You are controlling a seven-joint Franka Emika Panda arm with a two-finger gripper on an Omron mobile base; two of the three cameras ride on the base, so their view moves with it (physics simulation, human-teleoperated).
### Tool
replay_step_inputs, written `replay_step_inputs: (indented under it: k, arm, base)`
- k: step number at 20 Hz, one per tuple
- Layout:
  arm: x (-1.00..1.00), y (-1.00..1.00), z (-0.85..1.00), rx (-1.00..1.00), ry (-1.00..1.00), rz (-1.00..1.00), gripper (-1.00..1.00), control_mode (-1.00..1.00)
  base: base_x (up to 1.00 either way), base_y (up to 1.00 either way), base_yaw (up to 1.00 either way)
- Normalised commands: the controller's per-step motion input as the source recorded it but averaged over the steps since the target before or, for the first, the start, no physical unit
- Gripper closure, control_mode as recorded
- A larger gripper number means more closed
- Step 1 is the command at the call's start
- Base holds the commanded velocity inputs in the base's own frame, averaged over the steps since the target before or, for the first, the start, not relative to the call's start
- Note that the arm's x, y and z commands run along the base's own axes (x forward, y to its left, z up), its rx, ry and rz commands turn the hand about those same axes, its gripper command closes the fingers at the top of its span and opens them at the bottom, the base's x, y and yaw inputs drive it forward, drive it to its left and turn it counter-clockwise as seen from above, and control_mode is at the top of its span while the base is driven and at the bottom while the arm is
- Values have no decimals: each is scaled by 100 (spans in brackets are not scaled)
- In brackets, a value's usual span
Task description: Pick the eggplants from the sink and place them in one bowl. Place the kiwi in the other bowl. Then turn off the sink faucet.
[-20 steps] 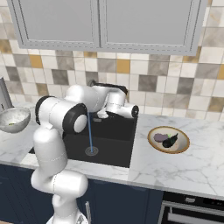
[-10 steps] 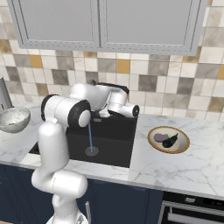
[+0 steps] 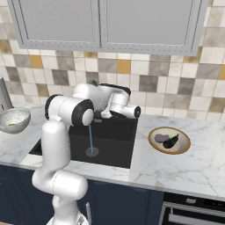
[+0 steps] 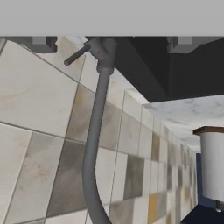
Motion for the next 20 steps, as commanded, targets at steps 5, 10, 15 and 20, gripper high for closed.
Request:
replay_step_inputs:
  k: [5, 10, 15, 20]
  arm:
    - [13, 0, -11, 0, 0, 0, -100, -100]
    - [16, 0, -4, 0, 0, 0, -100, -100]
    - [17, 0, -2, 0, 0, -1, -100, -100]
    - [4, 1, -6, 0, 0, -1, -100, -100]
  base:
    - [0, 0, 0]
    - [0, 0, 0]
    - [0, 0, 0]
    - [0, 0, 0]
